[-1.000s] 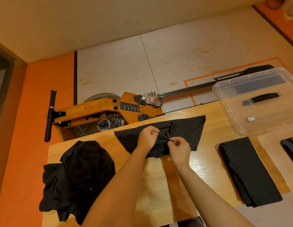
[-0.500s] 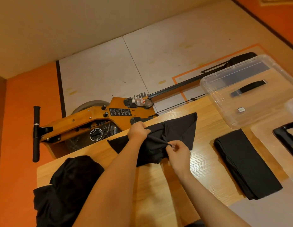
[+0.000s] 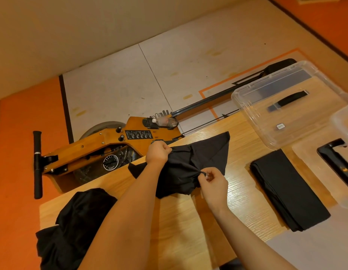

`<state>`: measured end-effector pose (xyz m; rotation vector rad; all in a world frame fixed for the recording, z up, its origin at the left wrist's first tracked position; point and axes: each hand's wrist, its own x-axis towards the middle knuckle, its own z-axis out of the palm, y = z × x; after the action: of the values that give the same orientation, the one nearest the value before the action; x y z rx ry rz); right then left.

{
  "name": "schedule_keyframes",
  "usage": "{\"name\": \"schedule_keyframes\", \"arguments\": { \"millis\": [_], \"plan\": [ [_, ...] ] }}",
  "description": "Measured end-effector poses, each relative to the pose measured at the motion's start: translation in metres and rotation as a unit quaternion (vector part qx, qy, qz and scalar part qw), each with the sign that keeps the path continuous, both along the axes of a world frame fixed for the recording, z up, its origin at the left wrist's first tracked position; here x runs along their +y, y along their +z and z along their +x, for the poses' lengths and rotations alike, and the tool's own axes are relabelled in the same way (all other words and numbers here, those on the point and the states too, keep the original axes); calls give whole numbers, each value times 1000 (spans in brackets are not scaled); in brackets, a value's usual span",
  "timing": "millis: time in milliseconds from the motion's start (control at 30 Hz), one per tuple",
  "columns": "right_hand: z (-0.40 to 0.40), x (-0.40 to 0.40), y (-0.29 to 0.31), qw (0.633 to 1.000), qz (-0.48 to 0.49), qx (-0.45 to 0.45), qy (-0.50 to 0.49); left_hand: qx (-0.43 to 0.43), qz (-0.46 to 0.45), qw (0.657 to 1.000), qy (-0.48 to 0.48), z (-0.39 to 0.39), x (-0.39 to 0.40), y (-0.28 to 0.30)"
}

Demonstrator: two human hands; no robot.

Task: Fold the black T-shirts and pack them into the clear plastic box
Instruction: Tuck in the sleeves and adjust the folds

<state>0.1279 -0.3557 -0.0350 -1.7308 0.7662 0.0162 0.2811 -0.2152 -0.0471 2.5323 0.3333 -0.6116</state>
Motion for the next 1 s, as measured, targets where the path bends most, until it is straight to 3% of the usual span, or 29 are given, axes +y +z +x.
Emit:
{"name": "schedule_keyframes", "arguments": {
  "millis": [300, 400, 600, 1000],
  "plan": [
    [0, 4, 3, 1000, 4, -7, -7, 23, -40, 998, -31, -1, 1, -14],
    [0, 5, 2, 1000, 4, -10, -3, 37, -6, 996, -76, -2, -3, -18],
    [1, 0, 0, 1000, -5, -4, -5, -1, 59, 990, -131, 4, -7, -22],
    [0, -6, -7, 1000, -21, -5, -17, -63, -4, 983, -172, 22, 6, -13]
  ]
}}
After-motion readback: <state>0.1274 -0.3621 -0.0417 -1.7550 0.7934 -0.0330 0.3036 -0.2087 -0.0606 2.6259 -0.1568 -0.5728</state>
